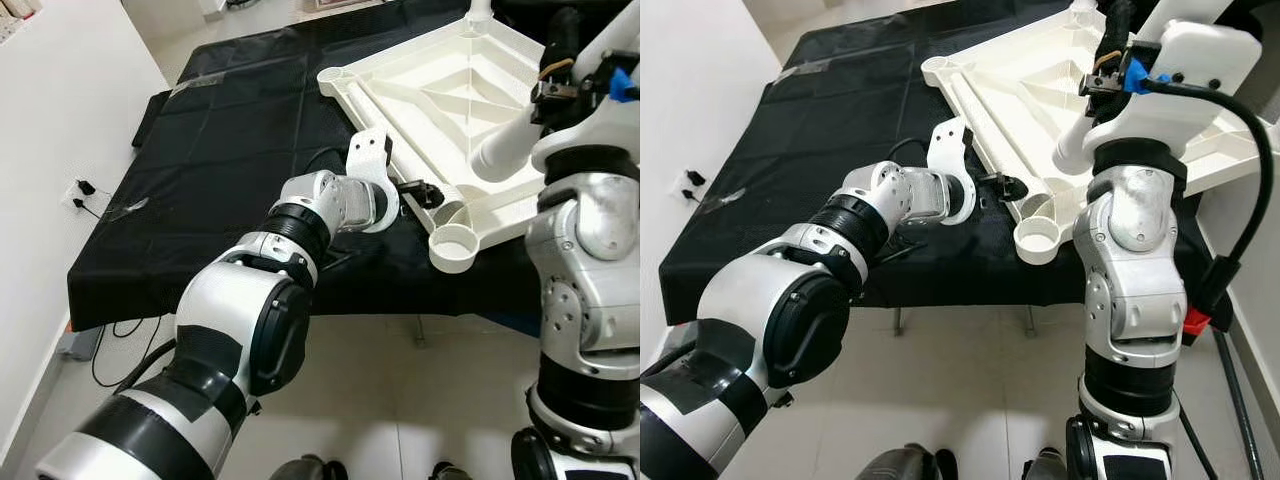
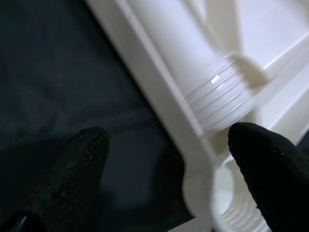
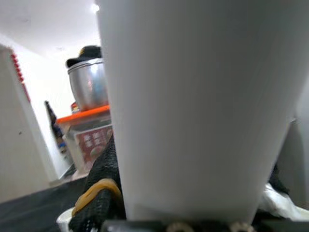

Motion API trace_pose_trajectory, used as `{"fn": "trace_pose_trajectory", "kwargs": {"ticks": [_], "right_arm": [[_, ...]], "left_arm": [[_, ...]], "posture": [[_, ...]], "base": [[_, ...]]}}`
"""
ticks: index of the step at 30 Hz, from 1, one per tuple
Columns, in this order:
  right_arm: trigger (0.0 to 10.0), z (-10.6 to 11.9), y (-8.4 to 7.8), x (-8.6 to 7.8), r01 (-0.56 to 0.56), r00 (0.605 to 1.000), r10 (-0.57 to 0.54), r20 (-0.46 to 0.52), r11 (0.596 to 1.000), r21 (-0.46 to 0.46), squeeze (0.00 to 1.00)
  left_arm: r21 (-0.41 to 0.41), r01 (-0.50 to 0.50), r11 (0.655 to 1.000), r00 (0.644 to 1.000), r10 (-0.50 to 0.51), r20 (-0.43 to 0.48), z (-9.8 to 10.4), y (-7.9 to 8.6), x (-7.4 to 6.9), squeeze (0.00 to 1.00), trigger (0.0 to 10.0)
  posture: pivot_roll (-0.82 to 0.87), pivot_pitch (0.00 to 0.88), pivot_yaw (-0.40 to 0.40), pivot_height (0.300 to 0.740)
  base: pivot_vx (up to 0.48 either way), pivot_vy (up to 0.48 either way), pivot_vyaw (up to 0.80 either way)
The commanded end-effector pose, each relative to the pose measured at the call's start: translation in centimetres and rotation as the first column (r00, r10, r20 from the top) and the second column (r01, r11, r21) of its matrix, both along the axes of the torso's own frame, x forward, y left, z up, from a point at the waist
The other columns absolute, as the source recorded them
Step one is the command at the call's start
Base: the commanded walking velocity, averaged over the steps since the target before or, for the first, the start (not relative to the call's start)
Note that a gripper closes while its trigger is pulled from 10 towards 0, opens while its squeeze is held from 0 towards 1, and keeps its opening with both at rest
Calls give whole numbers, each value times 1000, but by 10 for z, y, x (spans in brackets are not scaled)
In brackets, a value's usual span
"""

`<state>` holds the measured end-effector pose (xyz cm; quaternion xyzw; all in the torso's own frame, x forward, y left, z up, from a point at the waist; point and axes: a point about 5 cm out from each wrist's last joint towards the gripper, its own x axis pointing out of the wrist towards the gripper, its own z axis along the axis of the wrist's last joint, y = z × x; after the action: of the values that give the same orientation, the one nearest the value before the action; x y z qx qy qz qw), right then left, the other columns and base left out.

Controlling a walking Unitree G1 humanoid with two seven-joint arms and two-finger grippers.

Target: Building children table

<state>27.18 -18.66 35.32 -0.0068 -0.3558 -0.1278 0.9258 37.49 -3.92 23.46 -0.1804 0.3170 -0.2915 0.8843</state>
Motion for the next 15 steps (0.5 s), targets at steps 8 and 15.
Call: {"fn": "trace_pose_trajectory", "kwargs": {"ticks": [8,15], "right_arm": [[10000,22,0,-11,27,996,-25,89,1000,-12,0],[10000,34,6,-20,34,993,-31,117,999,-19,0]], "left_arm": [[100,-28,995,996,36,-78,-31,6,-5,0,10000],[126,-77,989,987,94,-129,-64,16,-8,0,10000]], "posture": [[137,242,260,740],[112,280,298,740]], "base": [[0,0,0],[0,0,0]]}}
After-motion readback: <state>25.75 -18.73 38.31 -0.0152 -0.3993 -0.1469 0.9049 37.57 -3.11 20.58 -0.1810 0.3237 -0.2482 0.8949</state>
